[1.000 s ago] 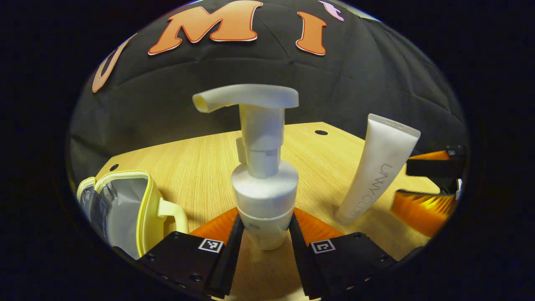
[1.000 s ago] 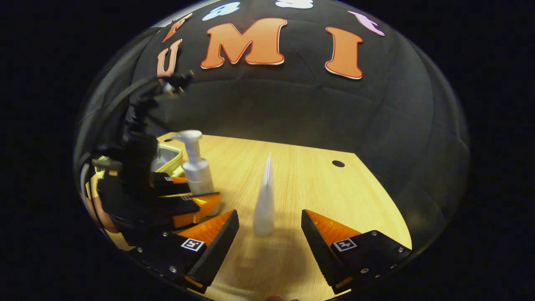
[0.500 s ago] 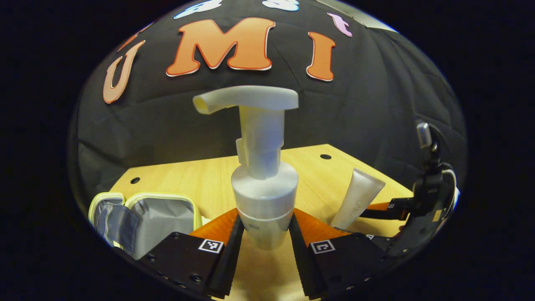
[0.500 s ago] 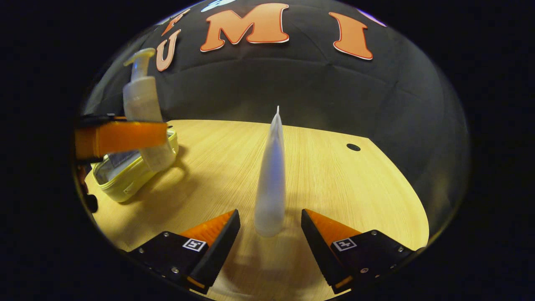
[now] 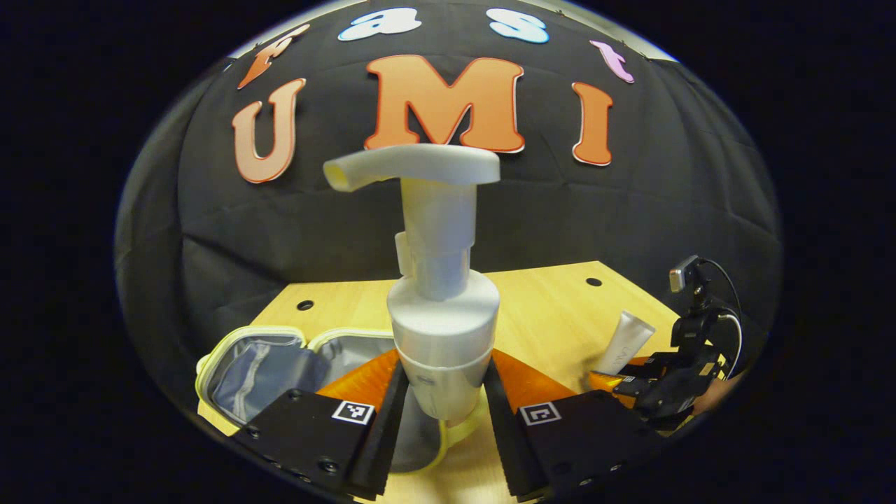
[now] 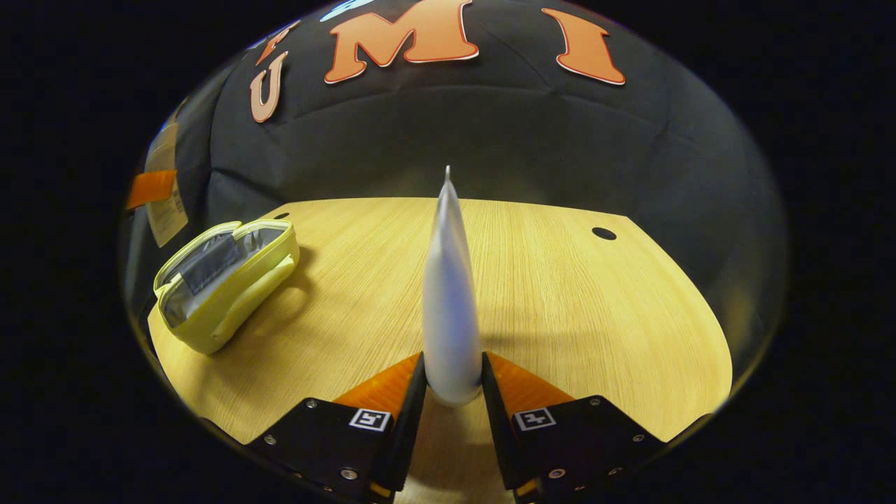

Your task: First open the suitcase, pack the skin care products into it, and then close the suitcase.

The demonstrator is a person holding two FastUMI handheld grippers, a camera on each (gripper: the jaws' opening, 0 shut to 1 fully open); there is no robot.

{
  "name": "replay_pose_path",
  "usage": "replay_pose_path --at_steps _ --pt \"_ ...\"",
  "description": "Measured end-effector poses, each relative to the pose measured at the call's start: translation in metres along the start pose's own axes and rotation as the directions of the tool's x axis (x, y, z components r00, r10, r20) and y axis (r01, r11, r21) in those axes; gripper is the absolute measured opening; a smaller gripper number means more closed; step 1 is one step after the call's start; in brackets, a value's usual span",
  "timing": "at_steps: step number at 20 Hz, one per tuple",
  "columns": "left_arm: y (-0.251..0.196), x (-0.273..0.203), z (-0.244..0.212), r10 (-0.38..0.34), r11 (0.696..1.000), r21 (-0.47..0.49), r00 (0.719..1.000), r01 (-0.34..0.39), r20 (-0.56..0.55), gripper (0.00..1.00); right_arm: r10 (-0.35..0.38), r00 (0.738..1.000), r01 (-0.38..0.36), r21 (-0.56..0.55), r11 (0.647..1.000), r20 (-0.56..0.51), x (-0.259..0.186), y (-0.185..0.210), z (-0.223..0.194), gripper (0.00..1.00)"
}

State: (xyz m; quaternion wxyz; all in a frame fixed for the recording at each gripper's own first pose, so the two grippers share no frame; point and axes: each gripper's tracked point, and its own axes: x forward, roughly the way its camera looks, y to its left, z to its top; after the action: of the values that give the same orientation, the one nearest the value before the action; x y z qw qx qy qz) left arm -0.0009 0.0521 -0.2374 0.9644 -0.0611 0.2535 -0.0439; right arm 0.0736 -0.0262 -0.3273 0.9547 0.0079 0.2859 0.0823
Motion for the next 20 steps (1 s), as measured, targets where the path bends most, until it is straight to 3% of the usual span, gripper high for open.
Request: replay_pose_path --at_steps 7,14,20 --pt "0.053 -0.022 0.001 0.052 0.998 -0.039 0.999 -0.053 -0.009 0.61 0.055 0.997 -0.053 -0.047 0.997 0.051 -0.041 0.036 0.044 0.48" --pt "0.104 -0.030 0.018 -0.004 1.000 -0.022 1.000 0.004 -0.009 0.61 0.060 0.992 -0.054 -0.054 0.997 0.110 -0.079 0.079 0.095 0.46" --pt "0.139 -0.027 0.009 -0.074 0.997 -0.005 0.996 0.074 -0.039 0.61 0.101 0.985 -0.094 -0.056 0.994 0.141 -0.100 0.141 0.127 0.46"
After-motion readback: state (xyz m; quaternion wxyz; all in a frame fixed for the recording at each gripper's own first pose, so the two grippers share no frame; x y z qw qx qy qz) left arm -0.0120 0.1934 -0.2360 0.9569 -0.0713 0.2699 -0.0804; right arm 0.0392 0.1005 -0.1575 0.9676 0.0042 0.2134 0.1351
